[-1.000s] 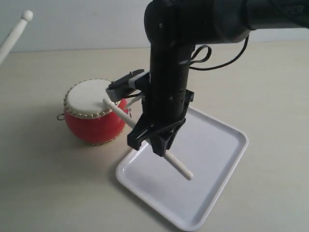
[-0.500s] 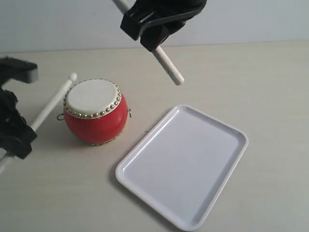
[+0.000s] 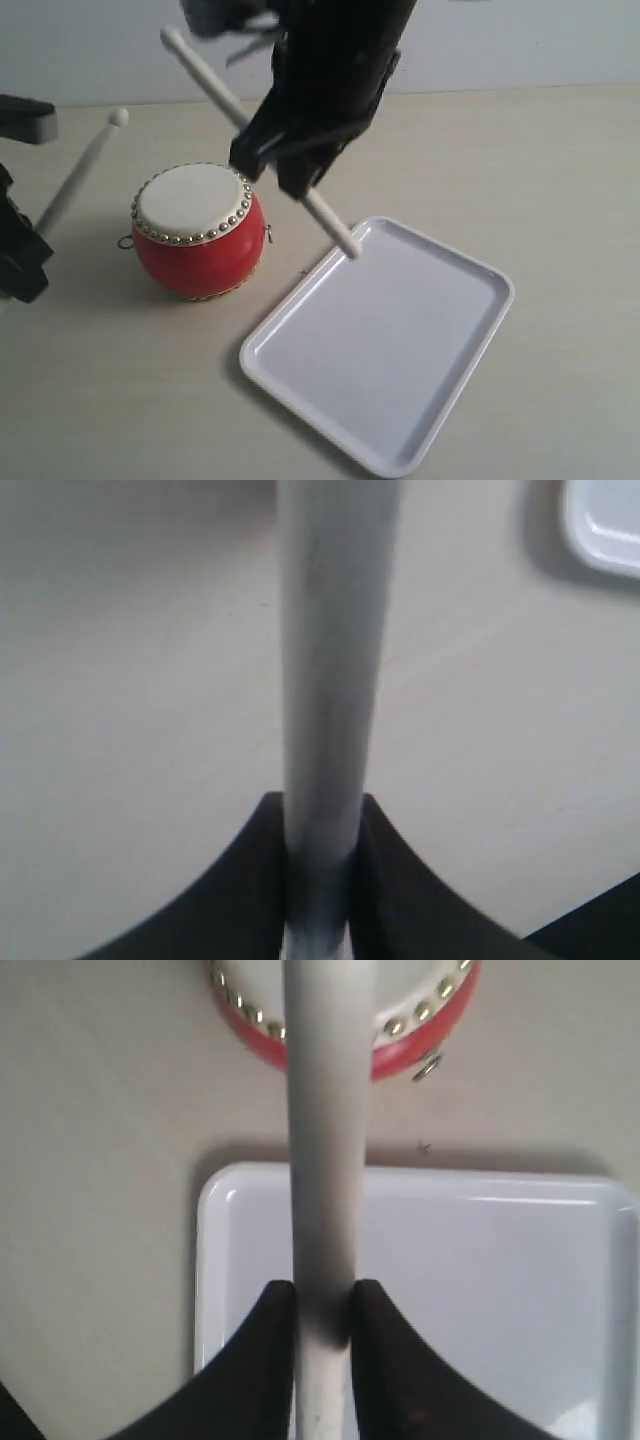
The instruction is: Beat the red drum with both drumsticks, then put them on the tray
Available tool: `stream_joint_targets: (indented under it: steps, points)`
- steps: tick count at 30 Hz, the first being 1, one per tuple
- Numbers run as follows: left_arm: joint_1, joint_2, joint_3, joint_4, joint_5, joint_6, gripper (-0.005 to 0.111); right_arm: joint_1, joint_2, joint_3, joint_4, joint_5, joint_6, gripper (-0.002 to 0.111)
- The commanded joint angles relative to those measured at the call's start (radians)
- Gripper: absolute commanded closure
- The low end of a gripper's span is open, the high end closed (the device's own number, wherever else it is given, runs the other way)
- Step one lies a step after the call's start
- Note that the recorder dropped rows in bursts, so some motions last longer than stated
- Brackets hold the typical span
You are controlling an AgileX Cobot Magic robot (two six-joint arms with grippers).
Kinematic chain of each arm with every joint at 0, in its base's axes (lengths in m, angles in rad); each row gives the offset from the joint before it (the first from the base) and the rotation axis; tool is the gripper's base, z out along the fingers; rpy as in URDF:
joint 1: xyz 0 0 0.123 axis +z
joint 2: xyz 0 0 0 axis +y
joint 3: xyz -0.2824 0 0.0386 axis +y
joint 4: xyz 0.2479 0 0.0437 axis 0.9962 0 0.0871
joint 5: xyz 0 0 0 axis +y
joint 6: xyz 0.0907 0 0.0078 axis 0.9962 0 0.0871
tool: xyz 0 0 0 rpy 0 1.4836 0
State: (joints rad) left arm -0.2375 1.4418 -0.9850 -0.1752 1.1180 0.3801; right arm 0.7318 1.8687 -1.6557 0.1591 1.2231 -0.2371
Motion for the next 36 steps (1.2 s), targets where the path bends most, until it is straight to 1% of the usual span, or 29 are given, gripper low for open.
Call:
stream_joint_targets:
  steps: [1,4,6,9,11,15,18,22,25,28,30,32,36]
  points:
    - [0.029,-0.169,-0.007,0.007,0.016,-0.025,0.107,0.002,0.177,0.023,0.026,-0.002,-0.003,0.108]
    - [0.03,-0.265,-0.007,0.007,0.016,-0.025,0.107,0.002,0.262,0.023,0.045,-0.002,-0.003,0.108]
    - [0.03,-0.294,-0.007,0.012,0.009,-0.025,0.107,0.002,0.282,0.023,0.039,-0.002,-0.003,0.108]
    - [0.03,-0.307,-0.007,0.018,-0.009,-0.025,0.107,0.002,0.231,0.023,0.031,-0.002,-0.001,0.108]
    - [0.028,-0.281,-0.007,-0.001,-0.013,-0.025,0.107,0.002,0.149,0.021,-0.004,-0.002,-0.003,0.108]
    - [0.026,-0.157,-0.007,-0.067,-0.01,0.027,0.107,0.002,-0.027,-0.002,-0.064,-0.002,-0.001,0.108]
    - [-0.01,-0.034,-0.007,-0.065,-0.001,0.046,0.107,0.002,-0.128,-0.017,-0.068,-0.002,-0.001,0.108]
    - [-0.063,0.143,-0.007,-0.022,0.028,0.056,0.107,0.002,-0.188,-0.018,-0.075,-0.002,0.002,0.108]
    - [-0.065,0.268,-0.011,-0.01,0.035,0.056,0.107,0.002,-0.194,-0.018,-0.075,-0.002,0.003,0.108]
    - [-0.065,0.34,-0.045,-0.008,0.103,0.038,0.107,0.002,-0.194,-0.018,-0.075,-0.002,0.003,0.108]
    - [-0.065,0.347,-0.069,-0.014,0.103,0.031,0.107,0.002,-0.194,-0.018,-0.071,-0.002,0.003,0.108]
    - [-0.065,0.315,-0.082,-0.021,0.103,0.02,0.107,0.002,-0.185,-0.018,-0.073,-0.002,0.003,0.108]
    - [-0.059,0.171,-0.082,-0.011,0.103,0.002,0.107,0.002,-0.116,-0.015,-0.064,-0.002,0.003,0.108]
